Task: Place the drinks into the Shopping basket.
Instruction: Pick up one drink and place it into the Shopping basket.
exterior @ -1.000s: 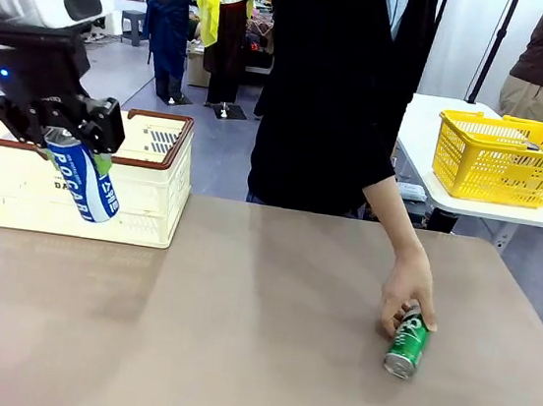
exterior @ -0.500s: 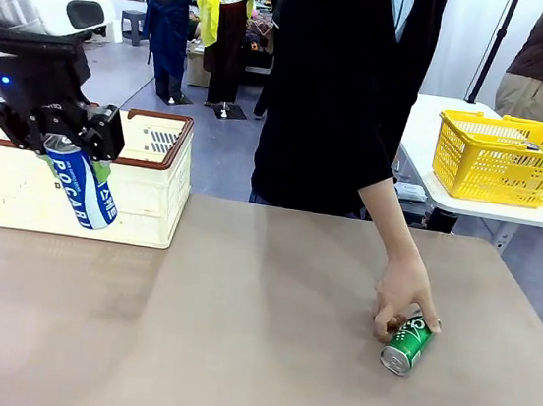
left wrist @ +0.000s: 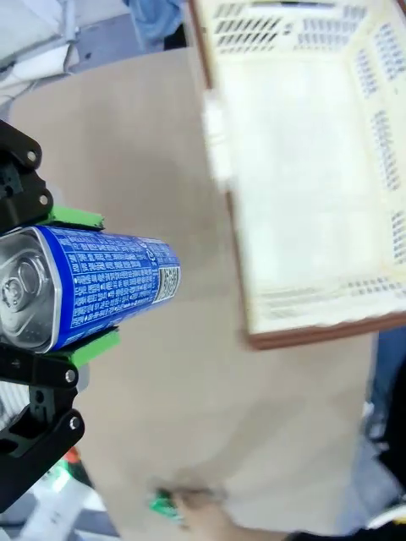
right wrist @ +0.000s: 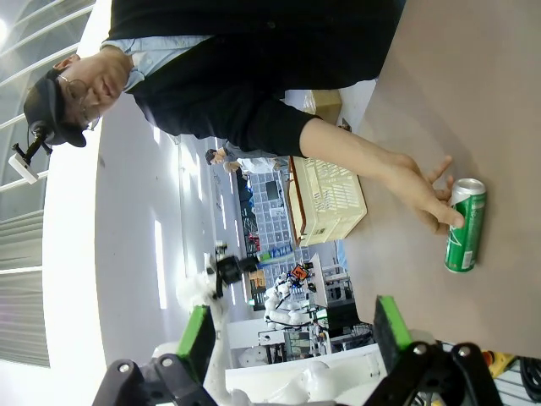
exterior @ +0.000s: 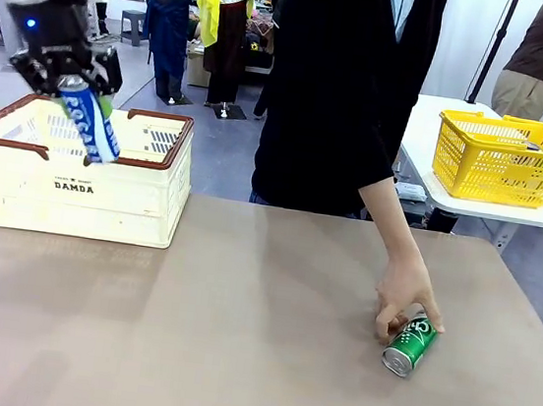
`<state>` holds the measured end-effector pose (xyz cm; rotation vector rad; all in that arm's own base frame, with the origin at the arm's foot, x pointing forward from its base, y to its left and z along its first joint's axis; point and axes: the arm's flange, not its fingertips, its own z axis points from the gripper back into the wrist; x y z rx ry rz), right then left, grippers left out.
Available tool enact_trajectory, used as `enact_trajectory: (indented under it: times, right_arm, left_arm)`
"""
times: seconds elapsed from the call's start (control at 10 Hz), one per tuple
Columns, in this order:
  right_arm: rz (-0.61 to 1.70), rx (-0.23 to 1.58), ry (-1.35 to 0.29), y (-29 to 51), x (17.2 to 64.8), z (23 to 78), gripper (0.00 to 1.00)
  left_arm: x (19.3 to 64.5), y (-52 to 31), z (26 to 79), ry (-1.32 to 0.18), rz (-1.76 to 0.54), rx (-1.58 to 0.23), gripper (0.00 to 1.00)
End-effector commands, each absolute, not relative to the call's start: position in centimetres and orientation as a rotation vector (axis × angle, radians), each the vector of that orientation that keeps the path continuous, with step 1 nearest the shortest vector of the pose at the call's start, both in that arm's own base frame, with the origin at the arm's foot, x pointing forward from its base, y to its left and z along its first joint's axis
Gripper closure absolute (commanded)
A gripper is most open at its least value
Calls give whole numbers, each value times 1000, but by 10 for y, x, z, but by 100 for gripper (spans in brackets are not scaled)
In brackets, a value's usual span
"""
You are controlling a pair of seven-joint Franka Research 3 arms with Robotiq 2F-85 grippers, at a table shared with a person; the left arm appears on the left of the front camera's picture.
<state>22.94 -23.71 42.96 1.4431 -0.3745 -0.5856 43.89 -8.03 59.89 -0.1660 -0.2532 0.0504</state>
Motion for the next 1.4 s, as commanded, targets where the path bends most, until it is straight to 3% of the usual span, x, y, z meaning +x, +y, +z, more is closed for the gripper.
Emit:
enact_trajectory:
  times: [0.0,0.5,0.9,1.3]
  right_arm:
    - [-577,1455,-381,-237,229,433,0]
    - [-577,1455,-381,-237,229,433,0]
    - [-577,1455,-381,-237,229,433,0]
    - [-577,1455,-381,-237,229,433,0]
  left_arm:
    - [513,-92,604,-243,76,-149,100]
    - [601,-74,517,-184,154,-61,100]
    - [592,-75,428,-79,126,-28,100]
    - [588,-72,400,-95,111,-16,100]
